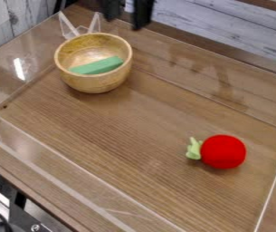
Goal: Put the green block in the brown bowl
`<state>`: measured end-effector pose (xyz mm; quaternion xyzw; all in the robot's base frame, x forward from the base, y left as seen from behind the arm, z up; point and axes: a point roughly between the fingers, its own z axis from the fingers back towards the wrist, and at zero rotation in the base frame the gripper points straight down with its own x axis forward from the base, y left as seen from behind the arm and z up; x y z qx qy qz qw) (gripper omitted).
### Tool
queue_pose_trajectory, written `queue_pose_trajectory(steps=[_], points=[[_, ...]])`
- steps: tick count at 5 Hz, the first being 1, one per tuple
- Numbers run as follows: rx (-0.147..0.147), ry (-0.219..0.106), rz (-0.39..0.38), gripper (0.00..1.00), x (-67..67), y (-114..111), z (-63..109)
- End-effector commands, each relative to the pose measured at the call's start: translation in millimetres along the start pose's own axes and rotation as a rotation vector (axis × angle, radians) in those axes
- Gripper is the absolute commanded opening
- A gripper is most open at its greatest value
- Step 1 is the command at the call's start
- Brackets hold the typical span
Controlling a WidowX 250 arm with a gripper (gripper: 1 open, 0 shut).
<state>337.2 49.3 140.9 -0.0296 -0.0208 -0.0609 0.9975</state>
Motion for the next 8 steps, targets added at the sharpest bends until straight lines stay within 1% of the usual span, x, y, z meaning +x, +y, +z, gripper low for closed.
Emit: queue_pose_trajectory(steps=[1,2,3,4,5,6,7,8], points=[[0.009,-0.048,-0.040,1.00,24.7,-32,7.9],[-0.011,-0.032,-0.054,1.00,36.5,-53,-2.2],[-0.021,-0.022,-0.070,1.00,45.0,-69,-12.8],[-0.026,0.007,-0.078,1.00,40.3,-64,-39.2],[-0.027,-0.007,-0.069,1.00,19.8,-47,-28.7],[-0.027,-0.010,-0.031,1.00,3.4,-36,-22.0],[-0.036,-0.015,-0.088,1.00,1.2,-24,-14.0],[-0.043,-0.016,-0.135,1.00,0.6,-20,-10.6]])
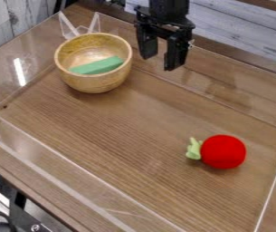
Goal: Put the green block in the brown bowl
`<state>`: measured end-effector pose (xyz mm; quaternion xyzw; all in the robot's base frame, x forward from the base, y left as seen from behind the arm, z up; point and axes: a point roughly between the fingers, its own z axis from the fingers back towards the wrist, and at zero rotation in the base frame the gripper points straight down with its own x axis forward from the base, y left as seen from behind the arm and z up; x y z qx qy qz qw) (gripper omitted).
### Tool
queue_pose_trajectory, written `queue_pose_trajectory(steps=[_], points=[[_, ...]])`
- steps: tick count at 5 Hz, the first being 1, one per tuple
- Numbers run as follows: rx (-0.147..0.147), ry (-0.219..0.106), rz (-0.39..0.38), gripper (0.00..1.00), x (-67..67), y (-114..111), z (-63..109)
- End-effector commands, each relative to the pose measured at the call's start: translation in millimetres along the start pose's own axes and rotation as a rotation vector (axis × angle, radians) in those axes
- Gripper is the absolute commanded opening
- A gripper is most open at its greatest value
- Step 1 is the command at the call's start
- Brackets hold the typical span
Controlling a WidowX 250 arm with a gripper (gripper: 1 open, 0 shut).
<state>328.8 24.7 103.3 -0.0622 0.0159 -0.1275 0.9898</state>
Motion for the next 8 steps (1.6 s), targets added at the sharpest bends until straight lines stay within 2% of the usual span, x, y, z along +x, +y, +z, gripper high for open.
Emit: queue_pose_trajectory(steps=[1,2,3,5,7,8], points=[[0.033,-0.092,-0.024,1.00,1.5,20,25.9],[0.043,-0.111,-0.040,1.00,-5.3,52,28.8],[0.054,-0.109,-0.059,1.00,-12.8,88,26.5],[0.051,-0.069,-0.102,1.00,-12.4,131,24.6],[0.035,-0.051,-0.013,1.00,-23.6,135,10.8],[0.027,-0.048,0.023,1.00,-23.9,138,11.3]])
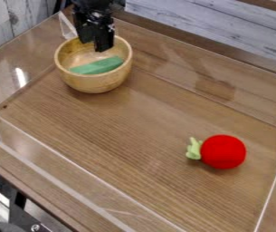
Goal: Put the green block in the brown bowl
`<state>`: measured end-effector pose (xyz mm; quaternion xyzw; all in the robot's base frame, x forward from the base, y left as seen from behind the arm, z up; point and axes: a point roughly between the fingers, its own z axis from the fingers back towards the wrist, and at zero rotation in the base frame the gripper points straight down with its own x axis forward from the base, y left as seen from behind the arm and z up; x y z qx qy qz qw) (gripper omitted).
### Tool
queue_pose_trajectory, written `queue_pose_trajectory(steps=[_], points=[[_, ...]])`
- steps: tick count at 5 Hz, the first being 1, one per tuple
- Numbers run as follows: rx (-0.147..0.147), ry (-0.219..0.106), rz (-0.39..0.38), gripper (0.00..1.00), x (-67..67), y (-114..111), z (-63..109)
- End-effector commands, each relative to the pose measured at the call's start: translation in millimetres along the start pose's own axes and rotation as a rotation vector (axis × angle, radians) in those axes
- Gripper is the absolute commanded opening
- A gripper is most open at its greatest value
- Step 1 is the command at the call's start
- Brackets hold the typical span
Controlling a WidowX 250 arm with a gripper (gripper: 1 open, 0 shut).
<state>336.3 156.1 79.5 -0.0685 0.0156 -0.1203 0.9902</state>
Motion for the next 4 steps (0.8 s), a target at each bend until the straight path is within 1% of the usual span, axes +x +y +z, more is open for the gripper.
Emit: queue_pose_trajectory(steps=[1,3,4], points=[[0.034,-0.044,0.037,1.00,3.0,10,19.8],[0.025,-0.028,-0.001,1.00,-3.4,10,2.4],[0.020,-0.041,0.067,1.00,-4.2,9,1.1]])
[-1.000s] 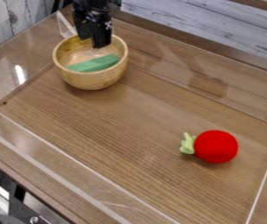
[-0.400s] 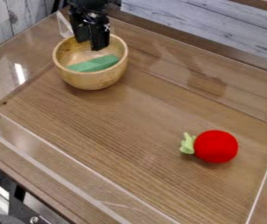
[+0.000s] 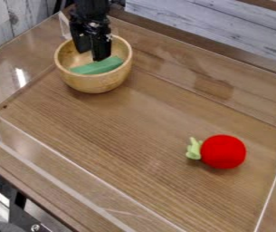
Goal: Put the green block in the brown bowl
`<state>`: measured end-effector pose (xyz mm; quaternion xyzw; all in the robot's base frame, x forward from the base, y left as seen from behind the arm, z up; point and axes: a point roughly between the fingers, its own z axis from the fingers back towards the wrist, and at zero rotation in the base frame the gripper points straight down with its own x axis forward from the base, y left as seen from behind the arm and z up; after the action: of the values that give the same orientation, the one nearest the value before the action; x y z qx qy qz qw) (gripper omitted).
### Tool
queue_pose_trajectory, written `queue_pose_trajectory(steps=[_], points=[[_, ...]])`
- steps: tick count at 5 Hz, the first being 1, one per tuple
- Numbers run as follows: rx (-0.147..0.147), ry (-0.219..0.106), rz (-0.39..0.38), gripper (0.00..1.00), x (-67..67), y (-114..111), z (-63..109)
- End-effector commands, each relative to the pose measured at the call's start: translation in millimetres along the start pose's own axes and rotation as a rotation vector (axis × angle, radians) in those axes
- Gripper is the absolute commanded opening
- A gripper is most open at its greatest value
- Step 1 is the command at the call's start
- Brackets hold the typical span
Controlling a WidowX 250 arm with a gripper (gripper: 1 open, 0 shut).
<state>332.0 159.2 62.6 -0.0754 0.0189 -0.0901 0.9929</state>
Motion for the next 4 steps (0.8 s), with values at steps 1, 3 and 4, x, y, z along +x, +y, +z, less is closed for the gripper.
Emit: queue_pose_trajectory(steps=[1,3,4], points=[[0.029,-0.057,0.068,1.00,1.6,3,18.1],[0.028,-0.049,0.008,1.00,4.0,20,45.4],[0.029,-0.045,0.012,0.00,1.4,10,44.7]])
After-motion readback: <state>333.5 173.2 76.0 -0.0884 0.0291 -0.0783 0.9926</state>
